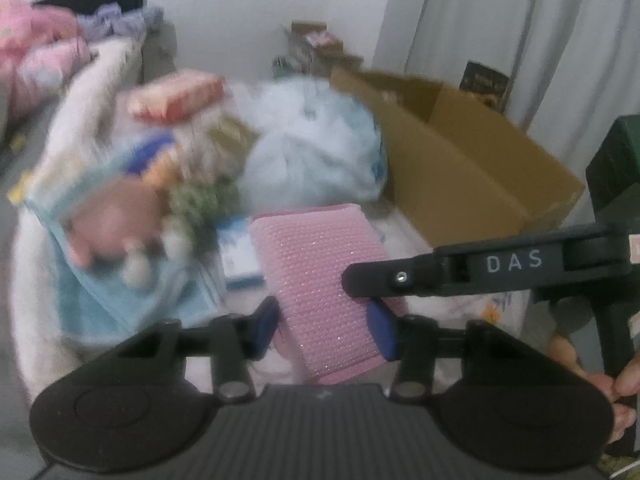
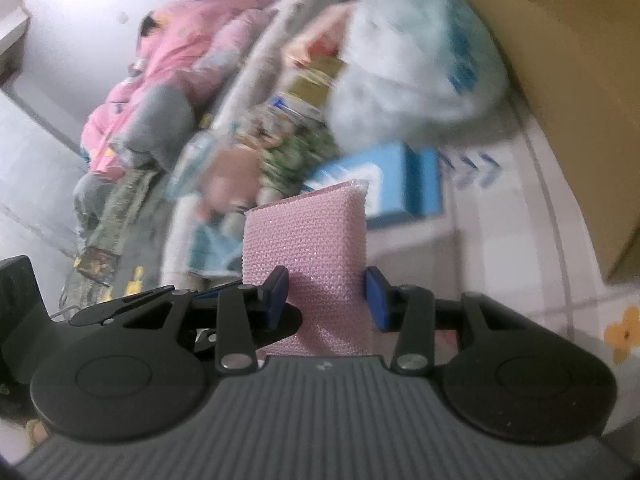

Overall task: Organize soft objects
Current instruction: 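Carry the pink pouch with the right gripper into the cardboard box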

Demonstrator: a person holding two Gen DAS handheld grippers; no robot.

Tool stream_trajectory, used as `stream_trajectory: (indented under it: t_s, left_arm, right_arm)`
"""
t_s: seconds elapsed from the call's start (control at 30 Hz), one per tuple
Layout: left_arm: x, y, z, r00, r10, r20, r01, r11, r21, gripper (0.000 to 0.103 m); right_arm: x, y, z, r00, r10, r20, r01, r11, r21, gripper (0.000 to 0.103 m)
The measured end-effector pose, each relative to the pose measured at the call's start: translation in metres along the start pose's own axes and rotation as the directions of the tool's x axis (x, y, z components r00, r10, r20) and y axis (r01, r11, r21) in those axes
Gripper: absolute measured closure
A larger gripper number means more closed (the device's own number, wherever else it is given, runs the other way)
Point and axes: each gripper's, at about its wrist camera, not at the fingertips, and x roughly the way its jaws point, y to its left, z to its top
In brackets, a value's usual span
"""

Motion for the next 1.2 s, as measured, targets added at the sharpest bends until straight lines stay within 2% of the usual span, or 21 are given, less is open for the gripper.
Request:
stream_trajectory:
  t_s: [0.23,0.43,0.57,0.73,0.97,1.2]
  left_arm:
    - [-0.038,-0.021,0.066,0.989,0.016,0.146,-0.029,0.996,0.087,0.053]
    - [-0.020,-0.061,0.148,0.981,-0.046,0.187,0.012,0.984,0.178,0.052]
    - [0.027,-0.095,0.202,0.988,-0.093,0.125,0.064,0.974,0.219,0.052]
    - [0.108,-0.134,0.243,0.995,-0.103,0.013,0.097,0.961,0.258,0.051]
    - [0.212,-0.145,0.274,0.989,-0.055,-0.137,0.089,0.962,0.259,0.051]
    - [0.273,-0.138,0.283,0.981,0.036,-0.193,0.019,0.960,0.278,0.051]
  right_arm:
    - [-0.048,0.036,0.051,0.991,0.058,0.119,-0.047,0.994,-0.095,0.062]
    - [-0.101,0.033,0.123,0.978,0.040,0.204,-0.018,0.993,-0.113,0.062]
    - [-0.129,-0.002,0.176,0.974,-0.001,0.225,0.014,0.998,-0.058,0.062]
    - [-0.136,-0.079,0.235,0.980,-0.070,0.186,0.055,0.995,0.084,0.062]
    - [-0.088,-0.193,0.288,0.996,-0.087,0.031,0.076,0.958,0.276,0.062]
    - [-0.020,-0.250,0.315,0.994,-0.085,-0.072,0.105,0.933,0.344,0.061]
